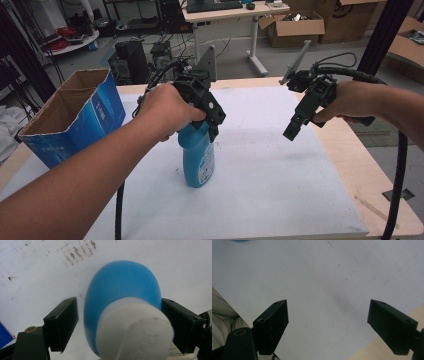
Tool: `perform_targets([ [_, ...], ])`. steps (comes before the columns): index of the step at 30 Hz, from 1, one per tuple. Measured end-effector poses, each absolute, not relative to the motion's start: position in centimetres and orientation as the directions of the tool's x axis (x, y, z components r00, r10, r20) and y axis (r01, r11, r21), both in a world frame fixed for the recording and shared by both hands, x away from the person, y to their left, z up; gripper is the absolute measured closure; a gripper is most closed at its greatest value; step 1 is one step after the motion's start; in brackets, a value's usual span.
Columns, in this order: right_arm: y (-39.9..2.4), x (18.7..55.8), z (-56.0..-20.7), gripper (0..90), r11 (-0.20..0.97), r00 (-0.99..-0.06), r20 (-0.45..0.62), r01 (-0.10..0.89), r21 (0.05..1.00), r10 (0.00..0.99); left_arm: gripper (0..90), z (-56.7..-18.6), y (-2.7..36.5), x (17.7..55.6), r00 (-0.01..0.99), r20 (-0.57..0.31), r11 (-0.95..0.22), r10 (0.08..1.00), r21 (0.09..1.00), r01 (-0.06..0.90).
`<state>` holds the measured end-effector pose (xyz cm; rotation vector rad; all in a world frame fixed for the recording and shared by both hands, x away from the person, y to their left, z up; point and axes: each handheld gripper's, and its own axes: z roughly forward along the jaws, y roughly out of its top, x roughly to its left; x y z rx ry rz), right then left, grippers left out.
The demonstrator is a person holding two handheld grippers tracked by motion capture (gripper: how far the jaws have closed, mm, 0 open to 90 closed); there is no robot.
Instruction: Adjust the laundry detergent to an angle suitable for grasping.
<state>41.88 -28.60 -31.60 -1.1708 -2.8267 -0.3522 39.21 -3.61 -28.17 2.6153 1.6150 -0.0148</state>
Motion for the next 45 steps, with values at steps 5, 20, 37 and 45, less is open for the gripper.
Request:
perform_targets([
  [5, -28.58, 41.91, -31.6, 16.9, 0.685, -0.709, 0.144, 0.704, 0.186, 0.69, 19.8, -28.59, -3.54, 39.2, 0.45, -0.044, -0.448, 0.892, 0.051, 0.893],
  [20, -28.68, 41.89, -31.59, 17.0, 0.68, -0.704, 0.15, 0.71, 0.184, 0.694, 24.3, -28.82, -3.7, 39.17, 0.447, -0.043, -0.446, 0.893, 0.045, 0.894],
  [37, -28.55, 41.92, -31.65, 17.1, 0.683, -0.708, 0.151, 0.706, 0.187, 0.69, 28.4, -28.88, -3.62, 39.08, 0.439, -0.036, -0.437, 0.898, 0.052, 0.898],
  [45, -28.47, 41.92, -31.67, 17.1, 0.685, -0.711, 0.15, 0.703, 0.19, 0.688, 30.9, -28.9, -3.69, 39.04, 0.434, -0.035, -0.432, 0.9, 0.054, 0.9],
])
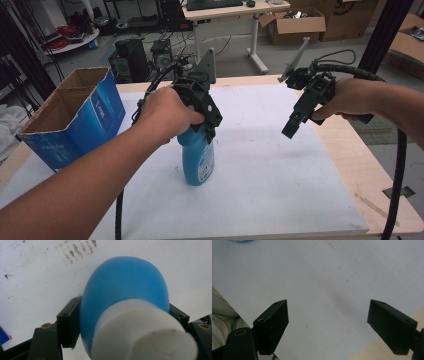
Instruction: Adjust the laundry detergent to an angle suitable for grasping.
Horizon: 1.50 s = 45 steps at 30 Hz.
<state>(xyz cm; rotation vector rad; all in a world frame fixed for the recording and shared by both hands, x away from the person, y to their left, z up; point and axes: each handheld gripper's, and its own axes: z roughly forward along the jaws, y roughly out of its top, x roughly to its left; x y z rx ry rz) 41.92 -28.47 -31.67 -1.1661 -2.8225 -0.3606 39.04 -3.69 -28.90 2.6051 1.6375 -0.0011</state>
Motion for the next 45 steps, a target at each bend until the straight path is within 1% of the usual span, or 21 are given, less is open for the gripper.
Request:
perform_targets([
  [13, -28.5, 41.9, -31.7, 17.1, 0.684, -0.709, 0.151, 0.704, 0.188, 0.688, 36.1, -29.0, -3.7, 39.0, 0.431, -0.033, -0.428, 0.902, 0.064, 0.901],
  [36, -28.5, 42.0, -31.7, 17.2, 0.683, -0.709, 0.157, 0.705, 0.193, 0.688, 37.3, -28.7, -3.5, 39.1, 0.435, -0.038, -0.433, 0.9, 0.053, 0.9],
  [40, -28.6, 42.0, -31.7, 17.3, 0.684, -0.71, 0.154, 0.703, 0.195, 0.687, 37.4, -27.9, -3.0, 39.2, 0.431, -0.049, -0.428, 0.901, 0.056, 0.902],
  [45, -28.6, 42.0, -31.6, 17.3, 0.684, -0.712, 0.156, 0.702, 0.198, 0.685, 37.5, -25.9, -1.9, 39.3, 0.431, -0.056, -0.426, 0.901, 0.074, 0.902],
])
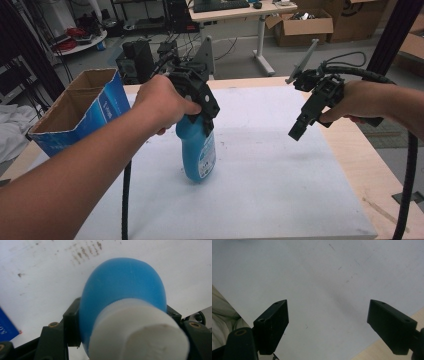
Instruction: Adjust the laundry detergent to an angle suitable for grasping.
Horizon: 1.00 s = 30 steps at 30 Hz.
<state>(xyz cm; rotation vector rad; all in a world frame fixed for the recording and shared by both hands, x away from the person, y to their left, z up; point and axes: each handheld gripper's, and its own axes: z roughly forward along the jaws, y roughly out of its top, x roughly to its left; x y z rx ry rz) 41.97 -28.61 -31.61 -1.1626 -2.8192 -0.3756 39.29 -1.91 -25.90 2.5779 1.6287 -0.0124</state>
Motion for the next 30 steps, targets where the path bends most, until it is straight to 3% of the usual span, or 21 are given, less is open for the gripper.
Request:
perform_targets([
  [20, -28.2, 42.2, -31.3, 17.5, 0.69, -0.719, 0.157, 0.695, 0.203, 0.678, 37.6, -15.9, 4.0, 39.3, 0.357, -0.022, -0.347, 0.934, 0.182, 0.92],
  [30, -28.4, 42.4, -31.3, 17.5, 0.687, -0.716, 0.161, 0.698, 0.204, 0.679, 37.6, -10.7, 8.1, 39.6, 0.275, -0.023, -0.264, 0.961, 0.212, 0.941],
])
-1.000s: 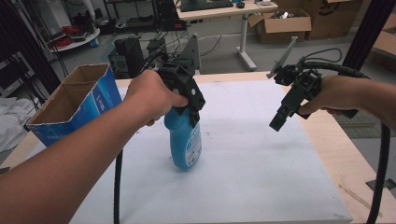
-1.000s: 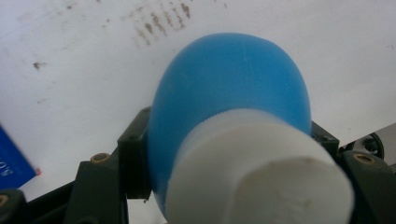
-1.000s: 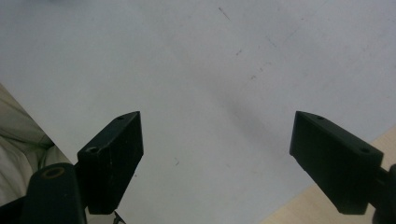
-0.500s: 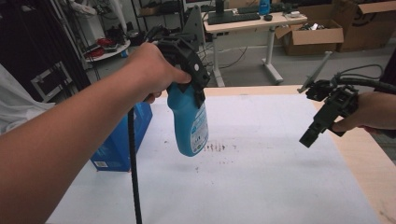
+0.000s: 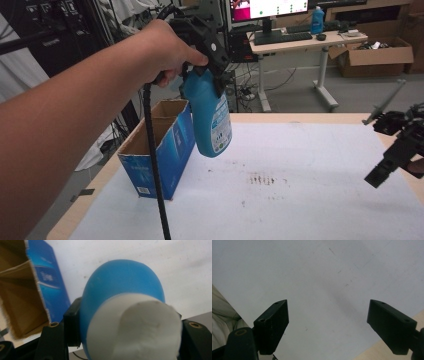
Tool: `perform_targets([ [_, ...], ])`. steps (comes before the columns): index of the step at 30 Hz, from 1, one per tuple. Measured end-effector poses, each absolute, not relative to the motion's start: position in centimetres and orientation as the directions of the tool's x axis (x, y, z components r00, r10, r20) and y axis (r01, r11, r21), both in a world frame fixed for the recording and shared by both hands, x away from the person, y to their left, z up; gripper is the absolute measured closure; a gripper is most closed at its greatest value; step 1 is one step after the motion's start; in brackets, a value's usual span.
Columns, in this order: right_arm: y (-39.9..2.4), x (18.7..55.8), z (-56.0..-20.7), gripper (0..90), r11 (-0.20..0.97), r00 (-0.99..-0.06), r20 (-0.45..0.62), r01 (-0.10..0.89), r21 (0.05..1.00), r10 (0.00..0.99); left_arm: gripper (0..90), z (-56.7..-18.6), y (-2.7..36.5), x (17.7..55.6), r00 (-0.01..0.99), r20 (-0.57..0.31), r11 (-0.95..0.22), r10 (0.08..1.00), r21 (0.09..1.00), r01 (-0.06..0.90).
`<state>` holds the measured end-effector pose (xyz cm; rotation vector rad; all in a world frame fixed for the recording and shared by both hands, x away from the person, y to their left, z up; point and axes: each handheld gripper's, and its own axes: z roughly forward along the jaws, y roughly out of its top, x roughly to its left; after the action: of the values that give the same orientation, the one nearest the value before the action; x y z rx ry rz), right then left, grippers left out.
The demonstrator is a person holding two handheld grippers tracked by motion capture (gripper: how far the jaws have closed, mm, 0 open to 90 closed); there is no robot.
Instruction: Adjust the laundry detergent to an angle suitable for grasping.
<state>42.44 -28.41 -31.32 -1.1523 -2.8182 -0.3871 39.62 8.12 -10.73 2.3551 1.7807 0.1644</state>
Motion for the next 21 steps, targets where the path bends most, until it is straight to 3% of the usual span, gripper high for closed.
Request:
perform_targets([
  [21, -28.1, 43.3, -31.5, 17.5, 0.688, -0.714, 0.165, 0.7, 0.191, 0.681, 37.7, -6.6, 16.7, 40.0, 0.107, 0.025, -0.11, 0.994, 0.249, 0.962],
])
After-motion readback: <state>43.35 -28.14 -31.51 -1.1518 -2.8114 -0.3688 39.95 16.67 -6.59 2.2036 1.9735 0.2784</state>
